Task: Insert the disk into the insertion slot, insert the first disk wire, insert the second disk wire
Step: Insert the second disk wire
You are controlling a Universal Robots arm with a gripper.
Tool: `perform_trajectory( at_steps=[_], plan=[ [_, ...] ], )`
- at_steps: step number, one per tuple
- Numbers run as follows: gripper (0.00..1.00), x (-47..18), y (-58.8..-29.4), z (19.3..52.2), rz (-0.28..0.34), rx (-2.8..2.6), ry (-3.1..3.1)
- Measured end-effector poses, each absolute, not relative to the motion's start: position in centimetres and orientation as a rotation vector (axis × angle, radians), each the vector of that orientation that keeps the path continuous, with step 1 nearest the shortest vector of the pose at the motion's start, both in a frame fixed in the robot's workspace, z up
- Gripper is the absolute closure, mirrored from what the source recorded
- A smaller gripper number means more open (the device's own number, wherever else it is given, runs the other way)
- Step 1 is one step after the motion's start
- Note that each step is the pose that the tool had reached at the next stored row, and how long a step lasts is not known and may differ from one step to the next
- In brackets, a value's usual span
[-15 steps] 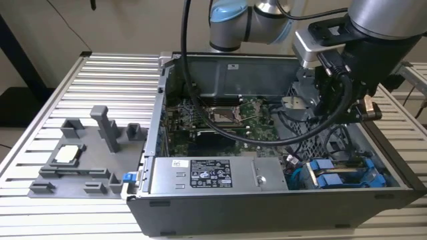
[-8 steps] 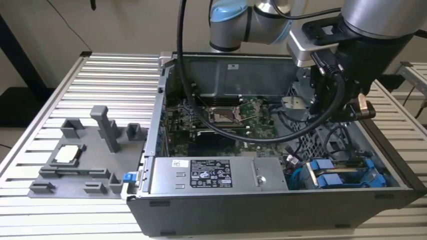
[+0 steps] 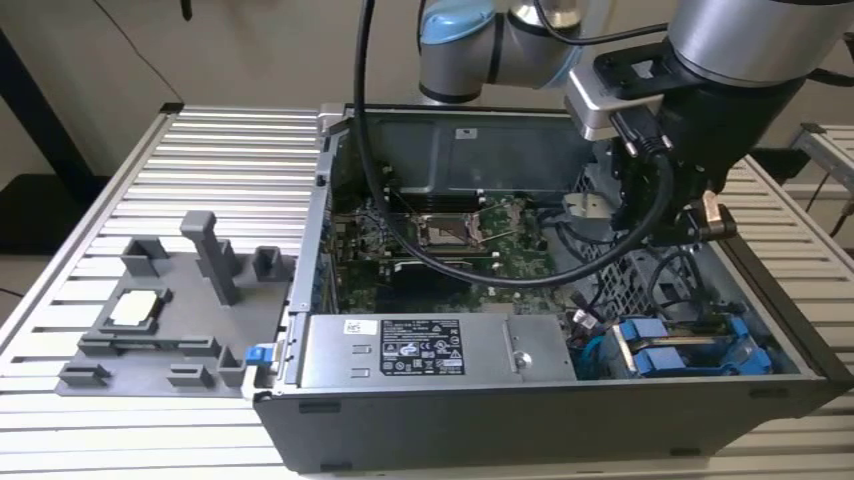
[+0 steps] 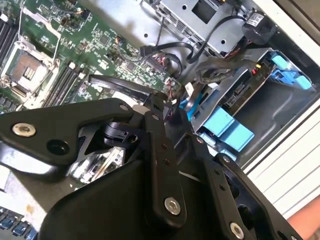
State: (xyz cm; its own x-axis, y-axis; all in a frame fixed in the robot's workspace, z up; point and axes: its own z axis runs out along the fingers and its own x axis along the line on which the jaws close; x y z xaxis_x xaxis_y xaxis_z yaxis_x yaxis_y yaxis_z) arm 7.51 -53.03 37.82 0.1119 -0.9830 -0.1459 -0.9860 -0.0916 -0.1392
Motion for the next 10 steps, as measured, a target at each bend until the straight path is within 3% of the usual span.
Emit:
perform_trajectory(
  at_steps=[2,4,6,7,10],
  plan=[
    [0.70,7.49,-53.01,37.80,0.024,-2.183,1.969],
    [0.79,7.48,-53.01,37.81,0.024,-2.183,1.969],
    [0.79,7.48,-53.01,37.80,0.023,-2.183,1.969],
    [0.84,7.48,-53.01,37.80,0.023,-2.184,1.970],
    [0.84,7.48,-53.04,37.81,0.023,-2.184,1.970]
  ],
)
